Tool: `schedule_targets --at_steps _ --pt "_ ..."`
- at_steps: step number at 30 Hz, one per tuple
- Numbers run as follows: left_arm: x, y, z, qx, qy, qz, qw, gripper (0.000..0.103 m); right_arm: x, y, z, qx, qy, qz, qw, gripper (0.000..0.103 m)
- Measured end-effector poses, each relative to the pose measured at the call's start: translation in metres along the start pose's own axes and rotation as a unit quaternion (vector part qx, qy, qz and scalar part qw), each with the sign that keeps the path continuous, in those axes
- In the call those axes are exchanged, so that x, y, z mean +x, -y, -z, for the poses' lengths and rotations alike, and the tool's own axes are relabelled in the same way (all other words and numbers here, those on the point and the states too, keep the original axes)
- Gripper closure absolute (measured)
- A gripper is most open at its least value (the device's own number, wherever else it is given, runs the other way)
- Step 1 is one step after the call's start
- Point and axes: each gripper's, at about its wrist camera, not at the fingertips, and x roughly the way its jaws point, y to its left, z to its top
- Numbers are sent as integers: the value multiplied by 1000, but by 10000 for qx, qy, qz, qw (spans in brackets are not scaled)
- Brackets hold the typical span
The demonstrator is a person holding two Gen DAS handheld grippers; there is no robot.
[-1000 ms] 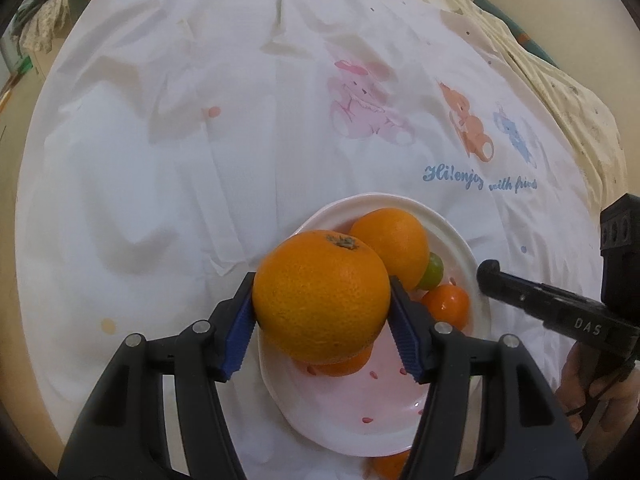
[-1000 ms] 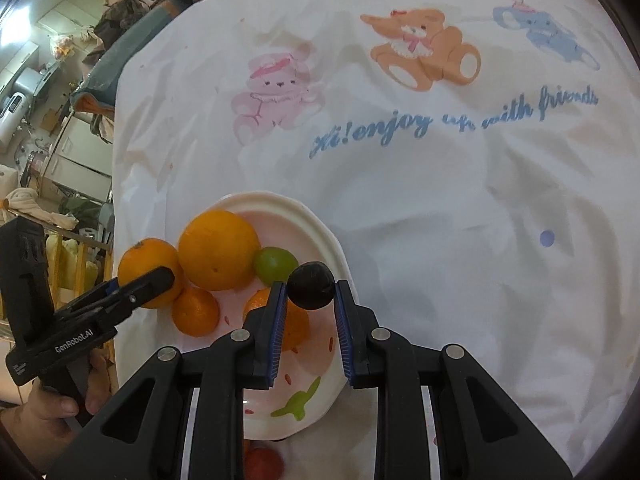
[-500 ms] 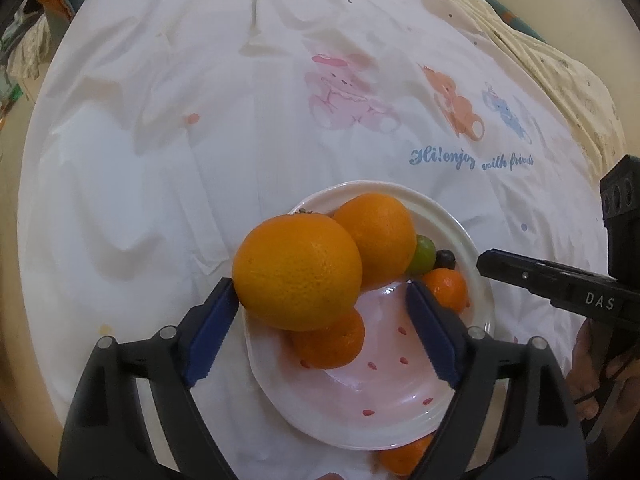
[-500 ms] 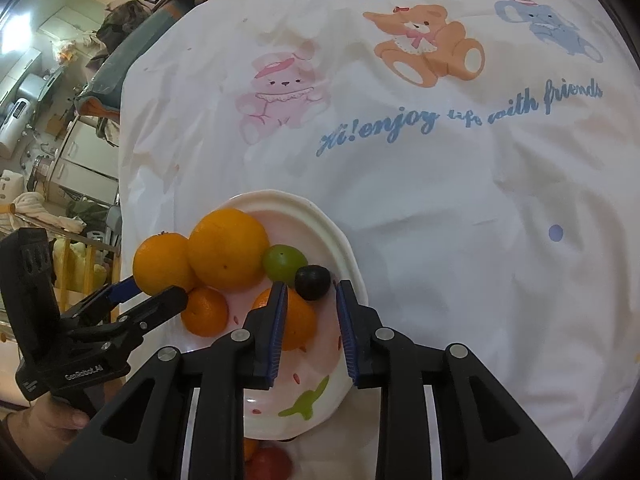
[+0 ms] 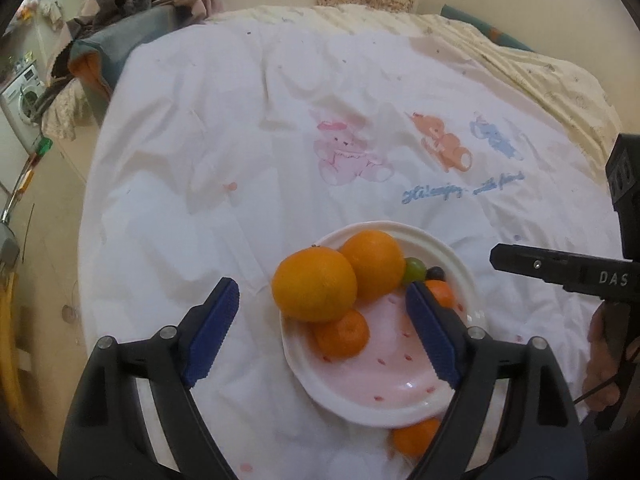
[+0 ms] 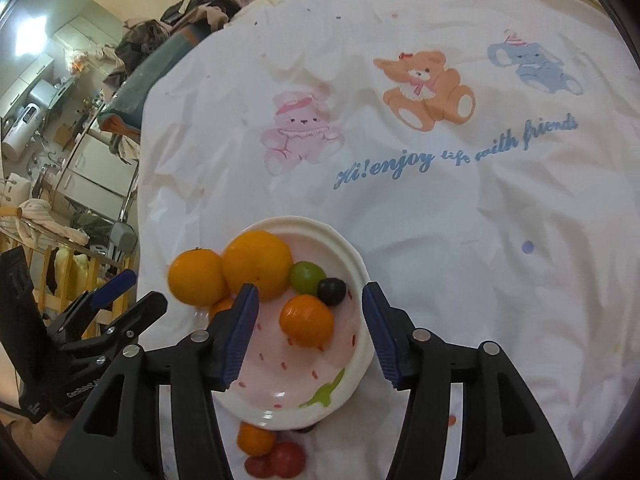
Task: Organize fruits
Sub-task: 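Open the right gripper to drop the plum on the plate, then withdraw both grippers, then grasp a tangerine beside the plate with the left gripper and lift it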
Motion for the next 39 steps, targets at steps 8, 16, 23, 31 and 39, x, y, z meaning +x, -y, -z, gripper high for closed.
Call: schedule_targets --at_steps 8,16,23,31,39 --pt "-47 14 25 95 188 192 9996 20 -36 -9 29 -43 274 -166 9995 43" --pt "-38 13 53 36 -219 -16 9998 20 -67 -6 59 319 613 -96 9976 42" --pt "-13 24 75 2 -828 198 9964 20 -81 6 91 831 670 -138 9942 42" --pt "1 44 81 54 -1073 359 9936 20 -82 26 106 1126 604 31 9918 42" --pt "18 55 91 125 -1381 546 9888 28 -80 47 104 1556 570 -51 9862 42"
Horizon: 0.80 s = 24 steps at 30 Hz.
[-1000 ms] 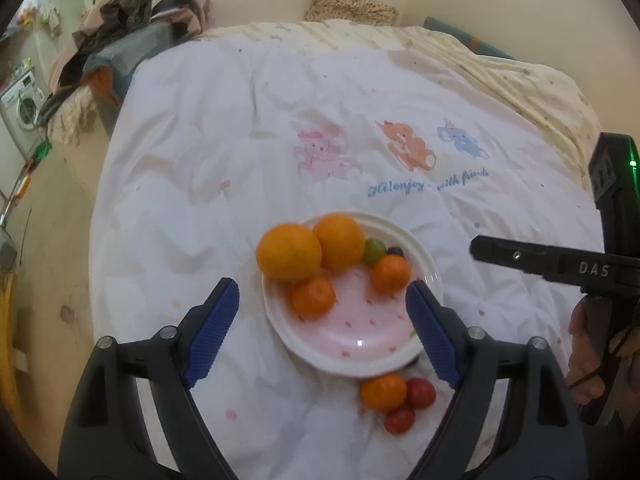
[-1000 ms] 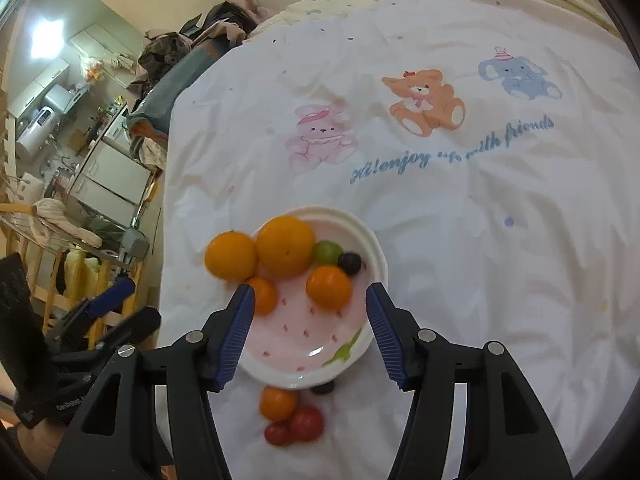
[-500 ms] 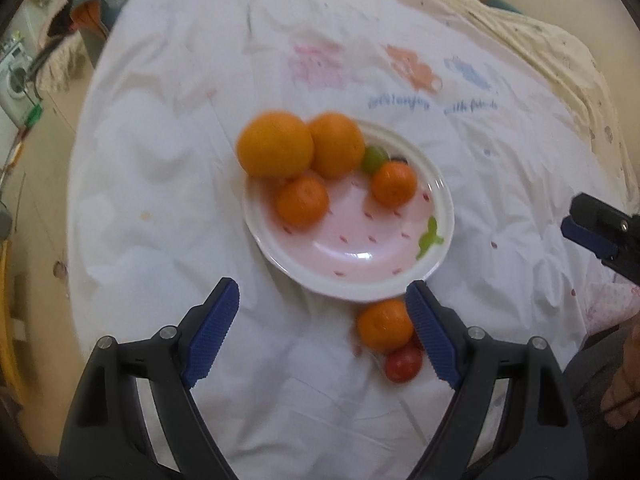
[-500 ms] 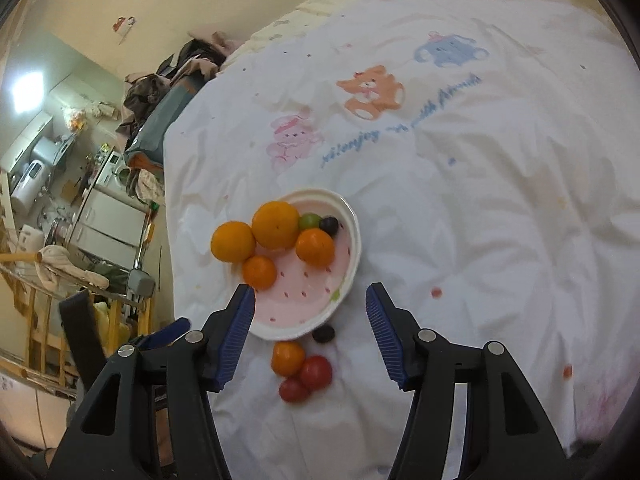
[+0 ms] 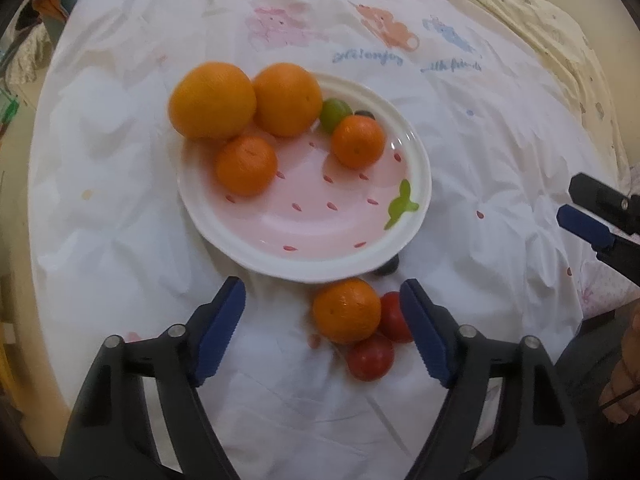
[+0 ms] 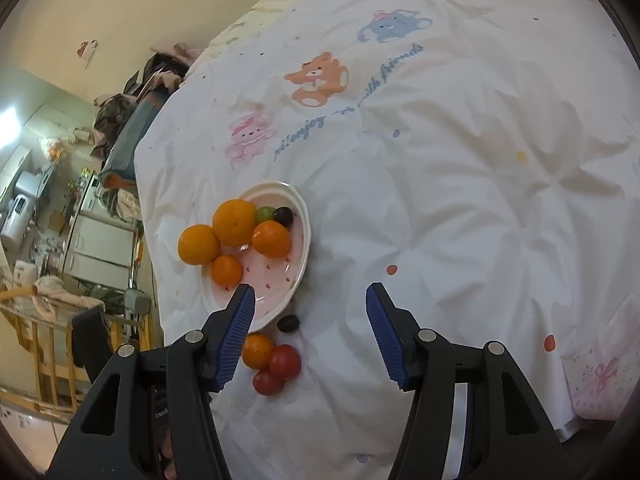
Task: Organize fruits
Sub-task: 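Grasp a tangerine beside the plate with the left gripper and lift it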
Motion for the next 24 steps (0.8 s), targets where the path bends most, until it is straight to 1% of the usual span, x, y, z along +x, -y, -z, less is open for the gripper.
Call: schedule_targets --at_steps 3,6,12,13,14,17,18,19,20,21,22,24 --pt "3 0 1 45 -39 -63 10000 28 5 3 -1 136 -103 -71 9998 42" --pt "8 -1 3 85 -141 -93 9998 28 9 7 0 425 -244 -306 9983 42" --pt "23 1 3 147 -391 66 9991 33 15 7 -5 561 -251 -278 9977 42" --pt "25 1 3 145 -426 80 9990 40 16 7 -5 562 -254 -270 9977 42" --pt "29 2 1 136 -470 122 9987 42 17 7 -5 556 -263 -268 9977 42" --pt "32 1 -1 98 -435 186 9988 43 18 6 -6 516 -289 -246 9979 42" --pt "33 1 -2 85 -461 248 9986 46 18 6 -5 508 -292 -234 9980 42" --pt "34 0 -2 40 -513 359 9980 51 18 7 -6 507 -294 -230 9980 42" --pt "36 -3 -2 -60 -587 509 9970 53 18 8 -6 508 -295 -224 9980 42" --pt "37 -5 -2 -144 -641 632 9958 60 18 8 -6 508 -296 -218 9980 42" --pt "37 -6 -2 -179 -668 692 9952 64 19 8 -6 503 -300 -211 9981 42" --pt "34 -5 -1 -178 -681 688 9951 65 20 7 -6 478 -313 -191 9982 42"
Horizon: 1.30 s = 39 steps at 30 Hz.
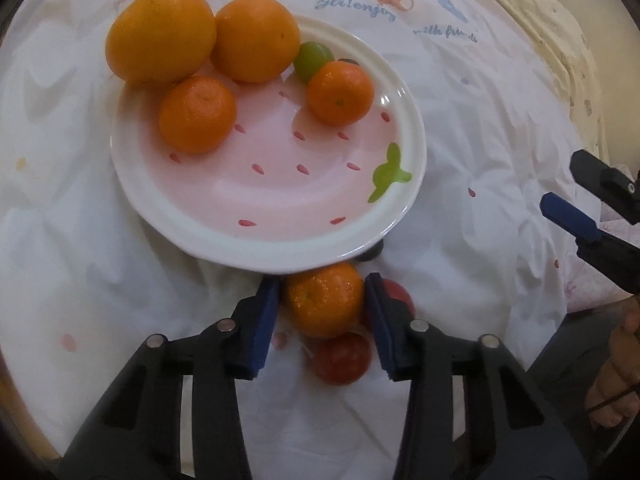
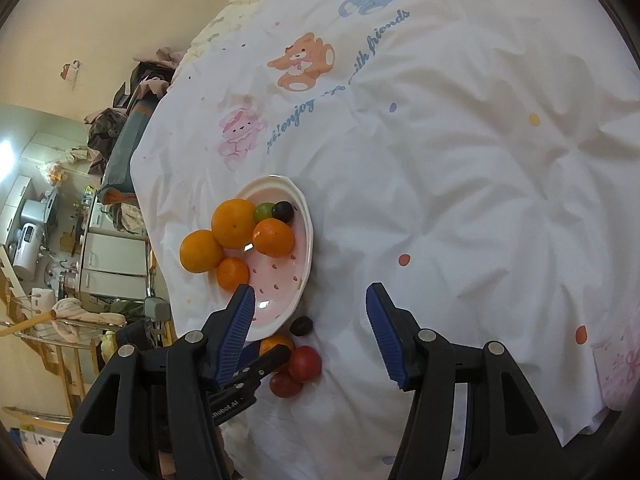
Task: Organize fruits
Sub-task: 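Grasp a tangerine beside the plate with the left gripper and lift it, then hold the tangerine up with the left gripper while the right gripper grasps another dark plum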
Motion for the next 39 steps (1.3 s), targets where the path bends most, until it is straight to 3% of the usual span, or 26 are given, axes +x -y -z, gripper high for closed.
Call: schedule_targets --at_steps 6,15,20,23,28,30,32,36,39 --pt "-17 6 10 133 48 -75 9999 67 4 -4 3 -130 -26 141 9998 42" --pt "-77 8 25 392 687 -722 9942 67 13 -12 9 -350 -160 253 9989 42" --pt "-116 -4 23 249 1190 -1001 9875 66 33 -22 19 -672 -572 412 9952 42" --pt "-110 -17 24 87 1027 -952 9901 66 44 -28 23 -883 -691 568 9921 42" --pt "-91 -34 26 -306 741 -792 9936 66 72 -46 30 -1594 -1019 1000 9768 43" --pt "-91 -33 26 -312 756 -817 9933 66 85 -53 35 -1852 -1151 1082 9699 48" --pt "-93 -30 26 -327 794 -819 9929 66 96 -58 38 -2093 -1232 1173 9629 60" --pt "-96 -30 24 -372 843 -839 9922 66 119 -67 48 -2711 -1327 1581 9402 61" --pt "-96 -33 22 -441 834 -785 9924 66 129 -70 51 -2881 -1382 1619 9337 61"
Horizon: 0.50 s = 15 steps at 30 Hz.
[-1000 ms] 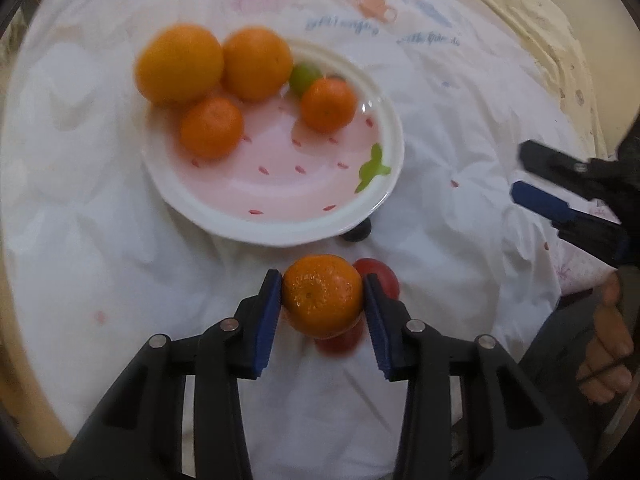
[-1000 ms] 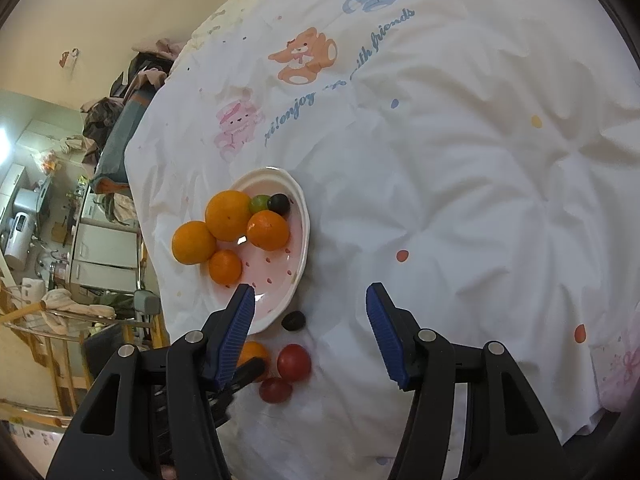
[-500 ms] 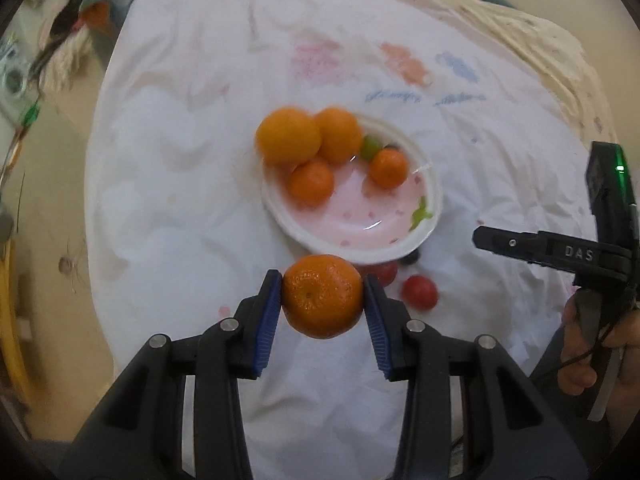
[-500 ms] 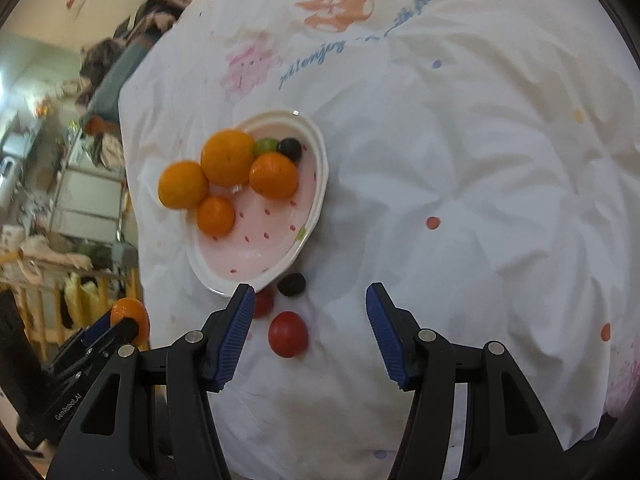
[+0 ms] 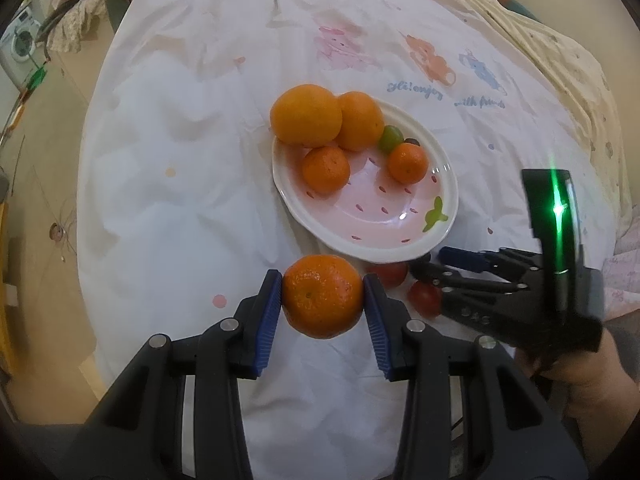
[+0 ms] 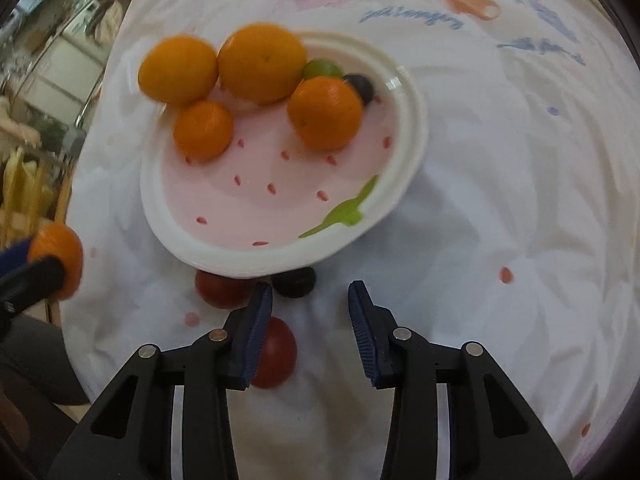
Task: Organize fruits
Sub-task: 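Hold the tangerine up with the left gripper while the right gripper grasps another dark plum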
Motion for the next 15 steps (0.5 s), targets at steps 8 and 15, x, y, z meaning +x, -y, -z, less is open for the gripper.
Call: schedule_targets --at_steps 8,15 --pt "3 -1 -3 1 -31 54 10000 66 5 -11 -4 -416 -35 13 9991 78" --pt "3 1 -5 98 85 -73 9999 66 -16 4 8 -126 67 -158 9998 78"
